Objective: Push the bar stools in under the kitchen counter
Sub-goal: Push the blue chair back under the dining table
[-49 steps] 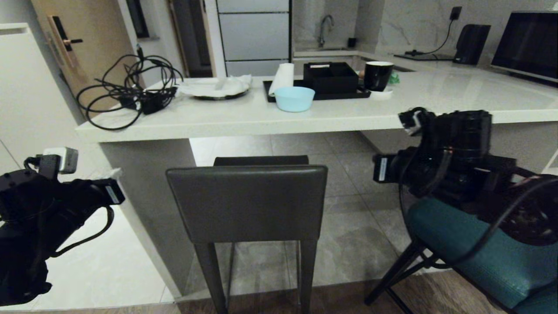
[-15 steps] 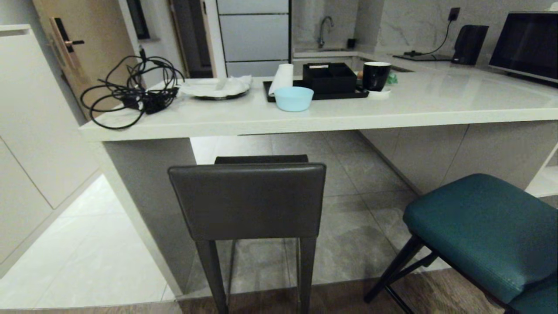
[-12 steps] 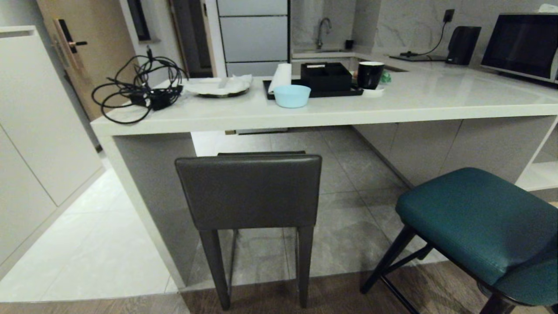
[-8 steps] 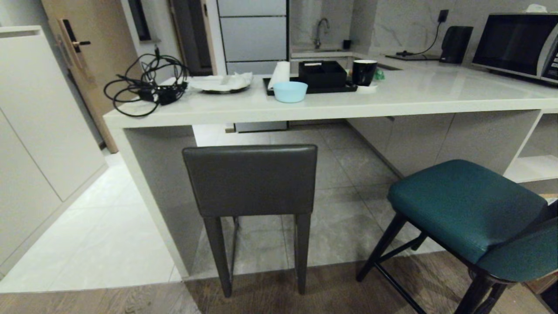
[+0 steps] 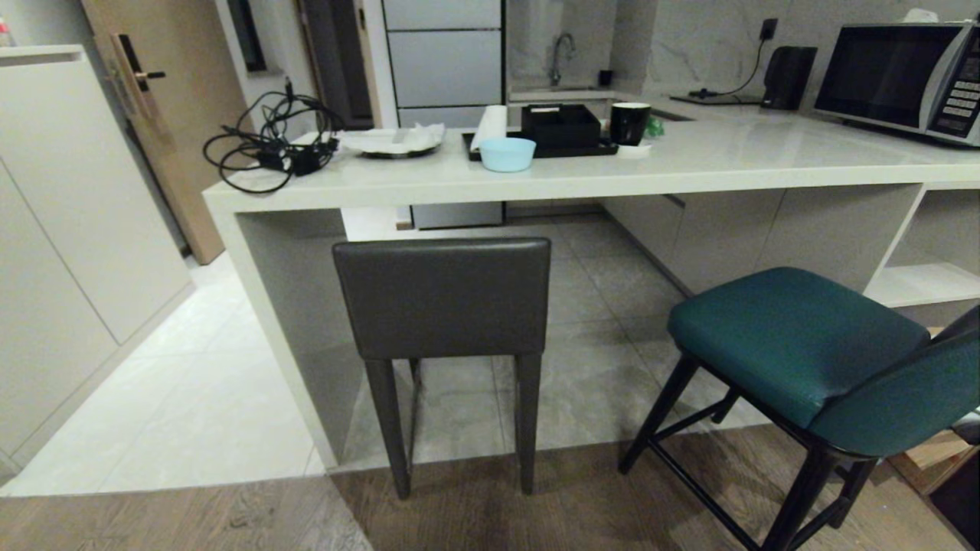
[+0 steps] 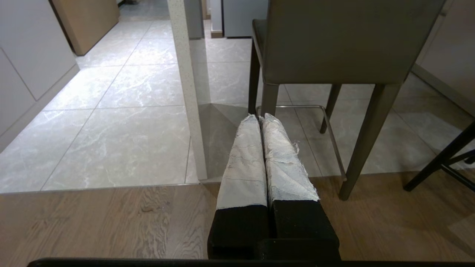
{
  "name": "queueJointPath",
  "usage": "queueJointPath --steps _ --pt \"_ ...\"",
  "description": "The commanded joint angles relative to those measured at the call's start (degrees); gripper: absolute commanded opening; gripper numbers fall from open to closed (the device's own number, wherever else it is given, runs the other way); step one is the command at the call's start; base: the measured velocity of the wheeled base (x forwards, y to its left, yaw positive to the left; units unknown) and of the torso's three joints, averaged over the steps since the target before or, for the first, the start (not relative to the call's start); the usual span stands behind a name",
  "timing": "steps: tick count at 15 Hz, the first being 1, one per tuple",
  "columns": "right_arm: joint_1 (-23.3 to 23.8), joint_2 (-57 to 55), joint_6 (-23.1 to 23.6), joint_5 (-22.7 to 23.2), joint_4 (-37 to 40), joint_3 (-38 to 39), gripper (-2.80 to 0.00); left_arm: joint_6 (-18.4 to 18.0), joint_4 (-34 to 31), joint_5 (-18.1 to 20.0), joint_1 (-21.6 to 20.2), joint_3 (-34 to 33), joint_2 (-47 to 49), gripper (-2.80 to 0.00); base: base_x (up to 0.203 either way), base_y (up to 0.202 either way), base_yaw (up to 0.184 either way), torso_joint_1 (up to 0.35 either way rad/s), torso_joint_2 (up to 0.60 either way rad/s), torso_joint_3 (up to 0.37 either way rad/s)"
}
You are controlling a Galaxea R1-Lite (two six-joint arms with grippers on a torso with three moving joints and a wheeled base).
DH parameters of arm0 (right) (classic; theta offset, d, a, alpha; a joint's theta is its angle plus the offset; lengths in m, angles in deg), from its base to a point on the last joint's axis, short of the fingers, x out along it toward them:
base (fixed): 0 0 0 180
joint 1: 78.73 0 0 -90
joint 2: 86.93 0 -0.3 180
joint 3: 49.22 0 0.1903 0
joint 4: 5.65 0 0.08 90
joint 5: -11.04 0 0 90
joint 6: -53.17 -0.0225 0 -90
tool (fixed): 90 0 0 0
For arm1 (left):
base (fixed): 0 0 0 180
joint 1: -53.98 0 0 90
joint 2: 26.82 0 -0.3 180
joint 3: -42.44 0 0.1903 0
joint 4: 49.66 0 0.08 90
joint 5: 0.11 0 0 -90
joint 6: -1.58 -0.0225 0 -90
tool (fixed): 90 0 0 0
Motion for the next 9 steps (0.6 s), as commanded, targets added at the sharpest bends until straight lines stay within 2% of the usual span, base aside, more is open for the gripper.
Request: queueJointPath --steps 1,2,3,9 --pt "-0.01 -0.11 -4.01 -0.71 -0.11 -0.01 -2.8 -0.01 0.04 0.0 0.07 -1.07 0.12 -2.8 0.0 0.0 0.0 0.0 0.0 0.0" --pt "-0.01 -0.11 -6.77 -2.47 -0.31 0.0 -2.8 -0.01 0.04 0.0 0.07 -1.05 0.12 -2.8 0.0 0.0 0.0 0.0 0.0 0.0" --pt "-0.01 -0.11 -7.17 -2.78 -0.37 0.0 -2.8 0.07 0.04 0.0 -0.01 -1.05 0.12 -2.8 0.0 0.0 0.0 0.0 0.0 0.0" --pt "-0.01 -0.11 -7.17 -2.78 -0.41 0.0 -2.8 0.13 0.04 0.0 -0.1 -1.14 0.12 -2.8 0.0 0.0 0.0 0.0 0.0 0.0"
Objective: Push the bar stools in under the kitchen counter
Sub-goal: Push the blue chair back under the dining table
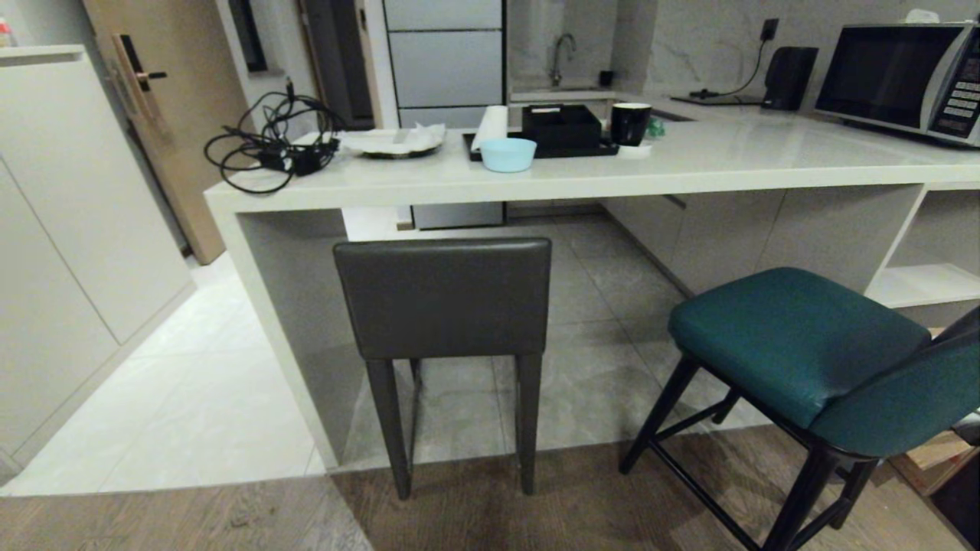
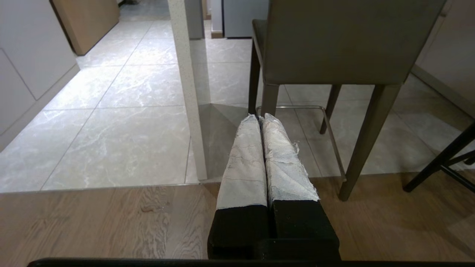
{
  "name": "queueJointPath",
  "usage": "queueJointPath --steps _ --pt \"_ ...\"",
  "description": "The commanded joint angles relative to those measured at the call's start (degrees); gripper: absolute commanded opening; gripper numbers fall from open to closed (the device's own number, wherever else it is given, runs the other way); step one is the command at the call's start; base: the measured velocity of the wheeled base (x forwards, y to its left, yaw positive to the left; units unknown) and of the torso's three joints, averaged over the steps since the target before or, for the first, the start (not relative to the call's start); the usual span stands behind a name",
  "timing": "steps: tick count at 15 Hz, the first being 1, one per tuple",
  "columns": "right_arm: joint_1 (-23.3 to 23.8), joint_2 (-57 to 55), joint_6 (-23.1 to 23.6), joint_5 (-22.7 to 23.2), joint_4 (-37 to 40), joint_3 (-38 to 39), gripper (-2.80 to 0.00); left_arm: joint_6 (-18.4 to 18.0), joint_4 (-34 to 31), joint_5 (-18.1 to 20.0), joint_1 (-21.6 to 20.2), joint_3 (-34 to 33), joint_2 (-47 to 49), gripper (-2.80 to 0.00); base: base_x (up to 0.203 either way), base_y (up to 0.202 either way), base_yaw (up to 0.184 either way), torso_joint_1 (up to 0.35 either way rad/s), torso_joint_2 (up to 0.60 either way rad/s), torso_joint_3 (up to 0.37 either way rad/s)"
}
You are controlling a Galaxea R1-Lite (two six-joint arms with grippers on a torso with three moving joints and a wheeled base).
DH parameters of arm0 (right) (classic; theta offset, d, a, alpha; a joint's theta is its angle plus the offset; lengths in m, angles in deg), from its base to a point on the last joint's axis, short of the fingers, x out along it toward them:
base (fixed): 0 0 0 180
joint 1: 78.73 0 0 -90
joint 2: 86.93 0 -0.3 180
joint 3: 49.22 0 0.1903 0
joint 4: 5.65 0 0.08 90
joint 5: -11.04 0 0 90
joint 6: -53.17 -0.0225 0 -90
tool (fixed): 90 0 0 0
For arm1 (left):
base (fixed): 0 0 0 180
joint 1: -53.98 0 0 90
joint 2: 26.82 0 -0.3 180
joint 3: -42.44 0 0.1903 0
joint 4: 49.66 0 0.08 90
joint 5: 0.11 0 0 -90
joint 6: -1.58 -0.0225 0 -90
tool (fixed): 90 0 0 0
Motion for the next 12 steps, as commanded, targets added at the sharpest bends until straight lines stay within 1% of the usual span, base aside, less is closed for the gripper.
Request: queueJointPath --steps 1,4,12 --pt "-0.01 -0.11 -0.01 0.02 -0.09 0.0 -2.8 -0.05 0.02 0.04 -0.16 -1.12 0.07 -2.8 0.0 0.0 0.0 0.0 0.0 0.0" --pt "-0.01 -0.09 -0.01 0.02 -0.07 0.0 -2.8 -0.05 0.02 0.04 -0.08 -1.12 0.07 -2.8 0.007 -0.092 0.004 0.006 0.0 0.001" --pt "-0.01 -0.11 -0.01 0.02 -0.09 0.0 -2.8 -0.05 0.02 0.04 0.0 -1.05 0.07 -2.8 0.0 -0.195 0.001 0.004 0.0 0.002"
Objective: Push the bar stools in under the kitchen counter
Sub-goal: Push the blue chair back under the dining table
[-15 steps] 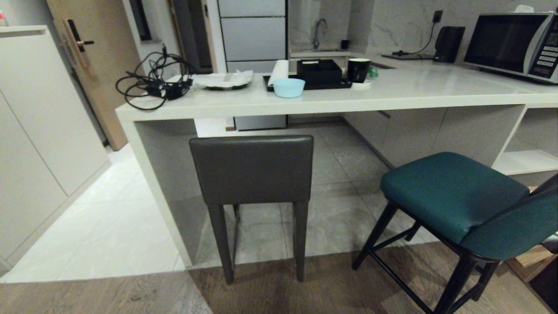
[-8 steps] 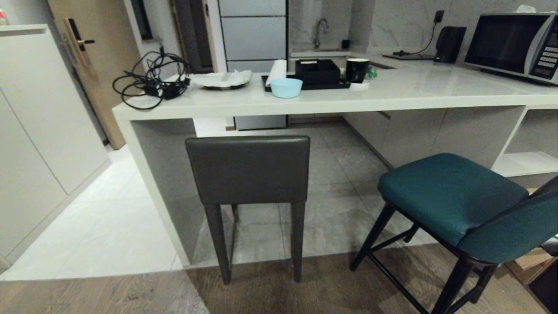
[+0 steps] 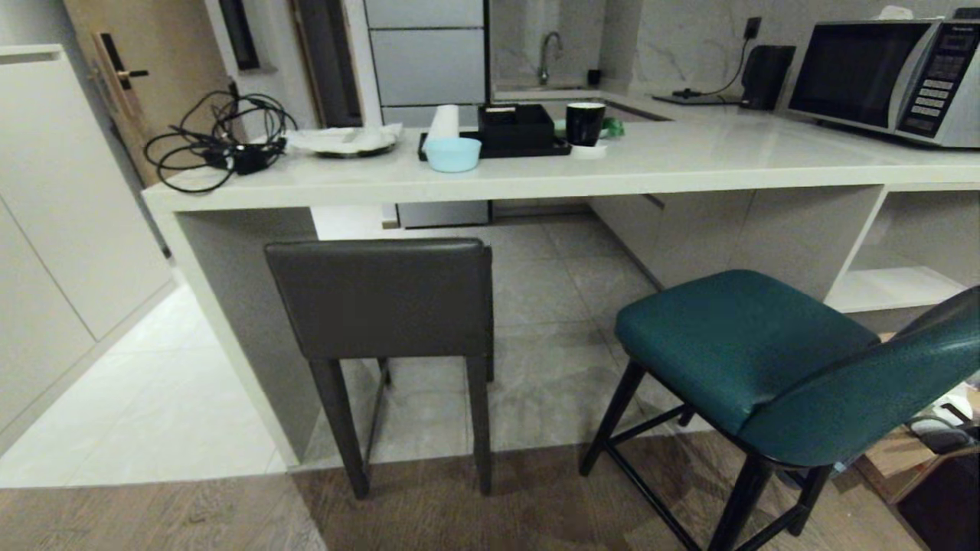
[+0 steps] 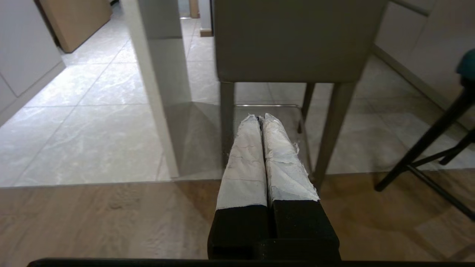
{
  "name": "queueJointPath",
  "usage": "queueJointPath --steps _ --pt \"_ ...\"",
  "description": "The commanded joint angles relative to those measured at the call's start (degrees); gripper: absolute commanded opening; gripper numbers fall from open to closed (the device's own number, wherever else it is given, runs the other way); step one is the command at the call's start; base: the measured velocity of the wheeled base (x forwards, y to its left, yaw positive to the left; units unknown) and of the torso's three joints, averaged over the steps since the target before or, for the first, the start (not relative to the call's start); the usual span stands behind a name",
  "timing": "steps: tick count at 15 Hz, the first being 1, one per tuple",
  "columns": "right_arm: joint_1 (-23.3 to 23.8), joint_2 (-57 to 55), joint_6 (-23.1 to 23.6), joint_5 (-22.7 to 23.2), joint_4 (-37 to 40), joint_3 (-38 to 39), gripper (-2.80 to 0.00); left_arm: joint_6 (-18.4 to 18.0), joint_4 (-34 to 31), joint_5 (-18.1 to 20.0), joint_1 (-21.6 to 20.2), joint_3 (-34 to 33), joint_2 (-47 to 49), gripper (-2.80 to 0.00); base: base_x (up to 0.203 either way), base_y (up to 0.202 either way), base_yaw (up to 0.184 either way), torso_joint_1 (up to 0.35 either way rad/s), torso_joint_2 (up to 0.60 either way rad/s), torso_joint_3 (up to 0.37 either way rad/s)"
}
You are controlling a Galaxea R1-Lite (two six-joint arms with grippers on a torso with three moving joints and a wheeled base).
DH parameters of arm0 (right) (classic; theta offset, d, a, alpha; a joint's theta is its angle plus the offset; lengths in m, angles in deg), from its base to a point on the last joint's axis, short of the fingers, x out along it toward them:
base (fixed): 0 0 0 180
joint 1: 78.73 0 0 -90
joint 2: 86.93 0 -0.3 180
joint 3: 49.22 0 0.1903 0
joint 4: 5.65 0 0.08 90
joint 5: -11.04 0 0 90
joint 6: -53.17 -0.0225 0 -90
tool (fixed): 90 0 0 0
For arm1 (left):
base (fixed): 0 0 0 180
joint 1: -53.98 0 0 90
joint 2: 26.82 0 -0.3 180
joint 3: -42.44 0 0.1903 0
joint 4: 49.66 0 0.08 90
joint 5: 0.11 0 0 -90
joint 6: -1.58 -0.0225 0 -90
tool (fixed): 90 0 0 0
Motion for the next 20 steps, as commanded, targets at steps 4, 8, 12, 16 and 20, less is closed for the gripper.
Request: queueJointPath --steps 4,8,12,16,20 --pt "-0.01 -0.11 0.01 -0.01 -0.05 0.0 -2.8 0.0 0.07 0.0 0.02 -1.05 0.05 -2.8 0.0 -0.196 0.001 0.003 0.0 0.004" --pt "-0.01 -0.11 0.01 -0.01 -0.05 0.0 -2.8 0.0 0.07 0.0 0.02 -1.05 0.05 -2.8 0.0 -0.193 0.001 0.003 0.0 0.002" --pt "-0.01 -0.11 0.01 -0.01 -0.04 0.0 -2.8 0.0 0.07 0.0 0.02 -1.06 0.05 -2.8 0.0 -0.196 0.002 0.002 0.0 0.002" --pt "-0.01 -0.11 0.01 -0.01 -0.02 0.0 -2.8 0.09 0.11 0.0 0.02 -1.05 0.05 -2.8 0.0 -0.195 0.002 0.001 0.0 0.001" --pt "-0.01 -0.11 0.01 -0.01 -0.05 0.0 -2.8 0.07 0.09 0.0 0.02 -1.12 0.05 -2.8 0.0 -0.194 0.002 0.002 0.0 0.003"
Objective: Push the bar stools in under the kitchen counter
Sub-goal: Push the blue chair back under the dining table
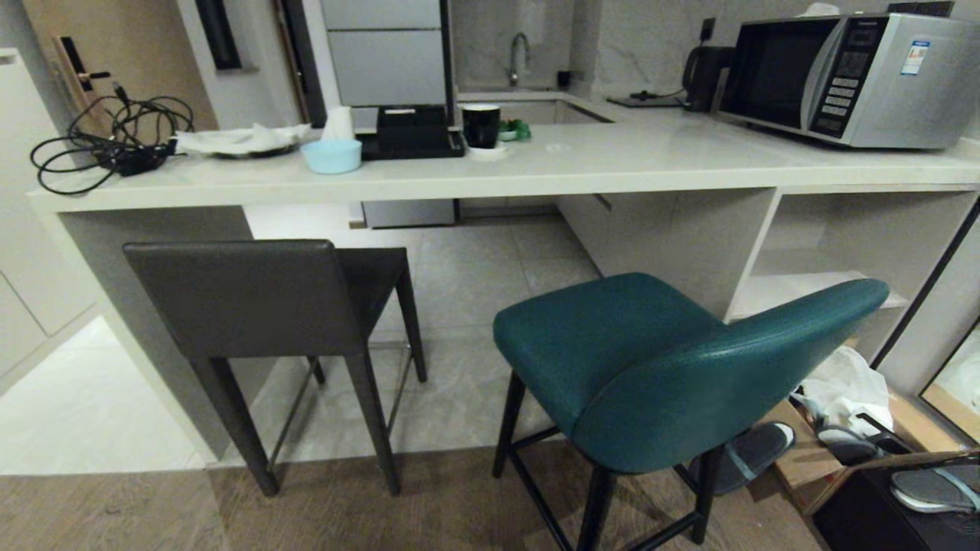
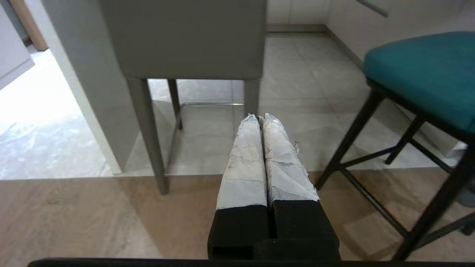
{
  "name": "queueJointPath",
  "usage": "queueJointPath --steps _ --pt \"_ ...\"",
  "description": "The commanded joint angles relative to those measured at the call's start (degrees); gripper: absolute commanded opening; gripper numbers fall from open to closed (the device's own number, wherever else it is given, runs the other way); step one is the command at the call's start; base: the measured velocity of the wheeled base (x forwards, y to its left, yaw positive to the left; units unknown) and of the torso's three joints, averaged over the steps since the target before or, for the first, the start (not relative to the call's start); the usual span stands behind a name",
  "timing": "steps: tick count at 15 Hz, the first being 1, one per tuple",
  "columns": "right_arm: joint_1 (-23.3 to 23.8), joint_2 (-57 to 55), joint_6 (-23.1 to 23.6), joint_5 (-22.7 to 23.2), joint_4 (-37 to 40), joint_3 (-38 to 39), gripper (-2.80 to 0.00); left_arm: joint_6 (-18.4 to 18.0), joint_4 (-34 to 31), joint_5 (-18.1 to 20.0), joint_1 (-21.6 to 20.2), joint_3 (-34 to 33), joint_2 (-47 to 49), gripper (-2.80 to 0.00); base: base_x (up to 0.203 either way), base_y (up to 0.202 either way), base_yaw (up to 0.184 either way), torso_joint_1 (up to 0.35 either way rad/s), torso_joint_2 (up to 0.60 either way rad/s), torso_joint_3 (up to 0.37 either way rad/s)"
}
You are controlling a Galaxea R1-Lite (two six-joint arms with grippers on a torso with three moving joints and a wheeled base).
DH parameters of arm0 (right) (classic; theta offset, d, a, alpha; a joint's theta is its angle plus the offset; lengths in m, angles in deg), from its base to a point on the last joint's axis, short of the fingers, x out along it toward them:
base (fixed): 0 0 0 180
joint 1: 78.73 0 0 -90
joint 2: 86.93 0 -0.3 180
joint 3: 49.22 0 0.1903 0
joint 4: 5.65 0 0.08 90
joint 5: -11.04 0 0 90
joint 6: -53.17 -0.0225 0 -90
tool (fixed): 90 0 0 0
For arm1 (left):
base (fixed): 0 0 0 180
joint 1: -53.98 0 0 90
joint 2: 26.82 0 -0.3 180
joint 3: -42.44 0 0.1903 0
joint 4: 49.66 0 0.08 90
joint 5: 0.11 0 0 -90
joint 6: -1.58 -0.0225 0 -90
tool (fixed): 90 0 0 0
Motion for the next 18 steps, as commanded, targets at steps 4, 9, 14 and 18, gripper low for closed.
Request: queueJointPath --steps 4,9,14,18 --pt "-0.01 -0.1 0.03 0.01 -0.05 0.0 -2.8 0.24 0.07 -0.01 0.0 -1.13 0.01 -2.8 0.0 -0.193 0.003 0.002 0.0 0.002" --pt "-0.01 -0.1 0.03 0.01 0.03 0.0 -2.8 0.24 0.07 -0.01 0.0 -1.07 0.01 -2.8 0.0 -0.193 0.003 0.0 0.0 0.003" --pt "-0.01 -0.1 -0.06 0.01 0.04 0.0 -2.8 0.33 0.07 -0.01 0.09 -1.14 0.01 -2.8 0.0 -0.193 0.001 0.003 0.0 0.001" --pt "-0.01 -0.1 0.0 0.01 -0.05 0.0 -2.8 0.59 0.07 -0.07 0.0 -1.12 0.01 -2.8 0.0 -0.072 0.002 0.001 0.0 0.003"
